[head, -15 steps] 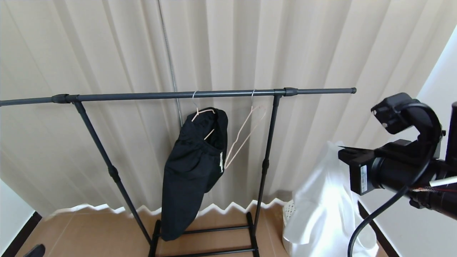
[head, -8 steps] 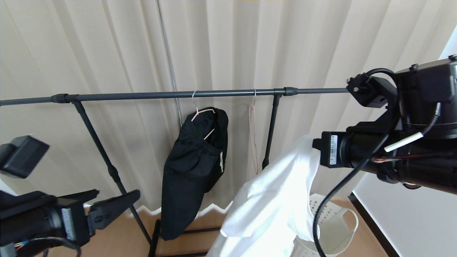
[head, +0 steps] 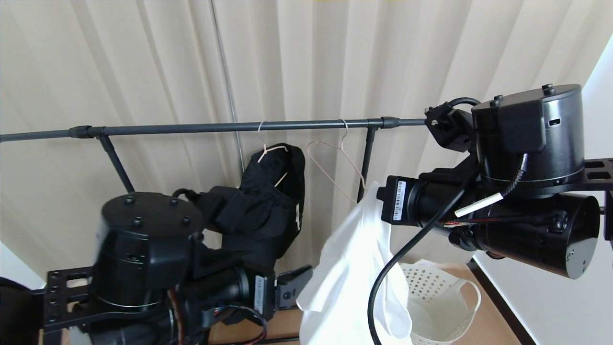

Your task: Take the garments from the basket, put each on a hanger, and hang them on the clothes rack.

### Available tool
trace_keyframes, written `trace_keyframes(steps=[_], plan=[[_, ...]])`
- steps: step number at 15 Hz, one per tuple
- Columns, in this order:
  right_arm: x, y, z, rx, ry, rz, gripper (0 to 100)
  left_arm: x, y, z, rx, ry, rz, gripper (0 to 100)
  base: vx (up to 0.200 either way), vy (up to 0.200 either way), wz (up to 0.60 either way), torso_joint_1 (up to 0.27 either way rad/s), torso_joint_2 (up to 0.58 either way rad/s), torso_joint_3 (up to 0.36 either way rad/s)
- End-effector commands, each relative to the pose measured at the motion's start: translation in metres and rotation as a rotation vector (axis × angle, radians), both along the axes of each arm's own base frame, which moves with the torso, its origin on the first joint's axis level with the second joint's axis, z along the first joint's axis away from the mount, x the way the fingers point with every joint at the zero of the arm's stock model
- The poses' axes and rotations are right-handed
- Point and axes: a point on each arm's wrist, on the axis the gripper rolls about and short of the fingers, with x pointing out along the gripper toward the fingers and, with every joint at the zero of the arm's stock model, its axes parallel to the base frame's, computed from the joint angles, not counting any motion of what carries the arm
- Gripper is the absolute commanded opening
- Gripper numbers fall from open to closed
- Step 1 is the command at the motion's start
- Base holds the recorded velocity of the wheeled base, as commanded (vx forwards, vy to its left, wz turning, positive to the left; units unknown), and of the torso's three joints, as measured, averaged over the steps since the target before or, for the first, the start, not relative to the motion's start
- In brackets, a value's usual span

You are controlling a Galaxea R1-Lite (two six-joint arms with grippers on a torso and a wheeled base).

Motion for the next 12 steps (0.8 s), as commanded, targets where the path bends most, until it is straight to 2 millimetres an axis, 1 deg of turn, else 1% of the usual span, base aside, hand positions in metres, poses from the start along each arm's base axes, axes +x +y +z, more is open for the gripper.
trace_keyframes(steps=[1,2,3,4,5,6,7,9,12], plan=[[-0.001,0.004,0.0,0.007,0.0,-0.003,0,0.008,-0.039,-0.016,0.021,0.006,-0.04,100,0.0,0.0,0.0,0.0,0.0,0.0],[0.002,0.008,-0.003,-0.009,-0.009,-0.036,0,0.009,-0.055,-0.02,-0.006,-0.014,-0.06,100,0.0,0.0,0.0,0.0,0.0,0.0],[0.006,0.011,-0.006,-0.017,-0.02,-0.065,0,0.009,-0.065,-0.024,-0.011,-0.028,-0.067,100,0.0,0.0,0.0,0.0,0.0,0.0],[0.008,0.012,-0.007,-0.018,-0.026,-0.074,0,0.009,-0.071,-0.024,-0.013,-0.035,-0.068,100,0.0,0.0,0.0,0.0,0.0,0.0],[0.009,0.013,-0.009,-0.02,-0.026,-0.077,0,0.014,-0.085,-0.025,-0.017,-0.048,-0.054,100,0.0,0.0,0.0,0.0,0.0,0.0],[0.008,0.013,-0.009,-0.02,-0.026,-0.076,0,0.017,-0.093,-0.026,-0.023,-0.051,-0.032,100,0.0,0.0,0.0,0.0,0.0,0.0],[0.008,0.013,-0.009,-0.021,-0.026,-0.075,0,0.017,-0.094,-0.027,-0.024,-0.052,-0.024,100,0.0,0.0,0.0,0.0,0.0,0.0],[0.007,0.013,-0.009,-0.02,-0.026,-0.075,0,0.028,-0.109,-0.032,-0.042,-0.059,0.062,100,0.0,0.0,0.0,0.0,0.0,0.0],[0.006,0.012,-0.007,-0.018,-0.033,-0.082,0,0.039,-0.11,-0.035,-0.026,-0.088,0.176,100,0.0,0.0,0.0,0.0,0.0,0.0]])
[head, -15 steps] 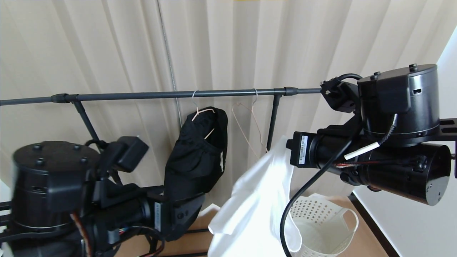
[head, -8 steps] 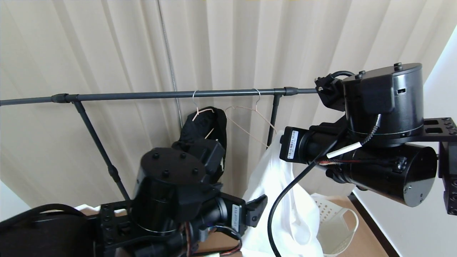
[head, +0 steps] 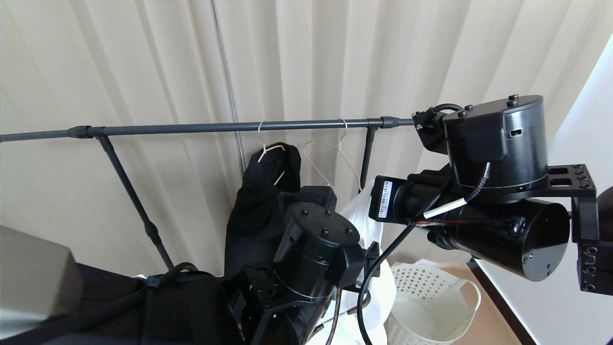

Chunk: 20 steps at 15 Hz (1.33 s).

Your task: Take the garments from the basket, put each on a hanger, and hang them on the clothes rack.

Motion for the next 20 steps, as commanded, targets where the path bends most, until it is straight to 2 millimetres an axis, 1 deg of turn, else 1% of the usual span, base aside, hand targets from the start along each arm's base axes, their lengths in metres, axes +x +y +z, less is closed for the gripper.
trace_keyframes(steps=[1,4,5,6,9,11,12,15,18,19,20], plan=[[-0.001,-0.001,0.002,0.004,-0.005,-0.001,0,0.012,-0.002,-0.009,0.027,-0.001,0.052,100,0.0,0.0,0.0,0.0,0.0,0.0],[-0.003,-0.003,0.004,0.004,-0.011,-0.006,0,0.032,0.001,-0.019,0.078,-0.028,0.18,100,0.0,0.0,0.0,0.0,0.0,0.0],[-0.004,-0.005,0.006,0.006,-0.016,-0.013,0,0.037,0.007,-0.02,0.09,-0.028,0.2,100,0.0,0.0,0.0,0.0,0.0,0.0],[-0.005,-0.006,0.008,0.006,-0.023,-0.021,0,0.035,0.009,-0.023,0.101,-0.021,0.201,100,0.0,0.0,0.0,0.0,0.0,0.0],[-0.006,-0.008,0.011,0.007,-0.036,-0.03,0,0.033,0.027,-0.019,0.147,-0.032,0.216,100,0.0,0.0,0.0,0.0,0.0,0.0],[-0.005,-0.009,0.011,0.003,-0.041,-0.046,0,0.031,0.031,-0.018,0.15,-0.031,0.218,100,0.0,0.0,0.0,0.0,0.0,0.0],[-0.005,-0.009,0.011,0.0,-0.043,-0.052,0,0.03,0.036,-0.019,0.164,-0.029,0.227,100,0.0,0.0,0.0,0.0,0.0,0.0],[-0.005,-0.01,0.012,-0.003,-0.046,-0.055,0,0.034,0.044,-0.021,0.181,-0.026,0.249,100,0.0,0.0,0.0,0.0,0.0,0.0],[-0.005,-0.012,0.013,0.0,-0.051,-0.06,0,0.045,0.055,-0.025,0.199,-0.02,0.293,100,0.0,0.0,0.0,0.0,0.0,0.0],[-0.006,-0.012,0.014,0.002,-0.053,-0.061,0,0.045,0.055,-0.026,0.202,-0.018,0.294,100,0.0,0.0,0.0,0.0,0.0,0.0],[-0.007,-0.014,0.017,0.006,-0.059,-0.063,0,0.047,0.057,-0.033,0.223,-0.002,0.301,100,0.0,0.0,0.0,0.0,0.0,0.0]])
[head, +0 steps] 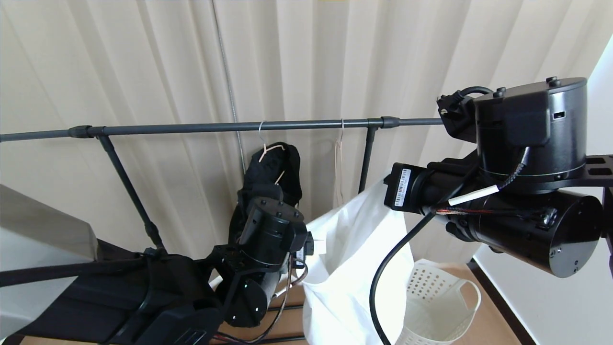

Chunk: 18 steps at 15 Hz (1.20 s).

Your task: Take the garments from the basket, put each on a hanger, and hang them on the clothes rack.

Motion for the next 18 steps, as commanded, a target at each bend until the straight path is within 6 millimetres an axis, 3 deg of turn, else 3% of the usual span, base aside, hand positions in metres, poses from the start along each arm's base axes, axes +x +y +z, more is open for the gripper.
trace_keyframes(steps=[1,6,10,11,18], plan=[[-0.002,-0.002,0.003,0.008,-0.008,0.0,0,0.003,0.004,-0.007,0.015,0.016,0.014,100,0.0,0.0,0.0,0.0,0.0,0.0],[0.002,-0.007,0.005,0.014,-0.016,-0.026,0,-0.007,0.012,-0.032,0.079,0.086,0.017,100,0.0,0.0,0.0,0.0,0.0,0.0],[0.009,-0.015,0.006,0.006,-0.02,-0.059,0,-0.026,0.01,-0.033,0.066,0.079,-0.025,100,0.0,0.0,0.0,0.0,0.0,0.0],[0.01,-0.015,0.006,-0.005,-0.02,-0.059,0,-0.028,0.01,-0.03,0.059,0.073,-0.032,0,0.0,0.0,0.0,0.0,0.0,0.0],[0.01,-0.021,-0.009,-0.138,-0.011,-0.088,0,-0.024,0.012,0.039,-0.019,-0.106,-0.065,0,0.0,0.0,0.0,0.0,0.0,0.0]])
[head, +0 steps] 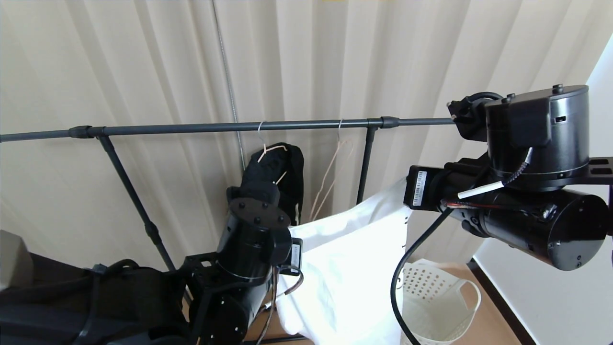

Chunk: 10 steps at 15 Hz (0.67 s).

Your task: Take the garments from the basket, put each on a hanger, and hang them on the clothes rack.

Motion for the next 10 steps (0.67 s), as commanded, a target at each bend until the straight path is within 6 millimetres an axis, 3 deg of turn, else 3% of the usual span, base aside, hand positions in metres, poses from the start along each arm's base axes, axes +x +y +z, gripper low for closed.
trace_keyframes(steps=[1,7,8,10], plan=[[-0.001,-0.001,-0.007,-0.041,0.018,0.009,0,0.007,0.002,0.028,-0.044,-0.073,0.009,0,0.0,0.0,0.0,0.0,0.0,0.0],[-0.019,0.0,-0.034,-0.212,0.079,0.102,0,0.028,-0.011,0.048,-0.068,-0.138,0.02,0,0.0,0.0,0.0,0.0,0.0,0.0],[-0.021,0.001,-0.037,-0.228,0.085,0.115,100,0.03,-0.013,0.051,-0.068,-0.148,0.017,0,0.0,0.0,0.0,0.0,0.0,0.0],[-0.028,0.001,-0.049,-0.302,0.11,0.156,100,0.034,-0.017,0.058,-0.066,-0.162,0.013,0,0.0,0.0,0.0,0.0,0.0,0.0]])
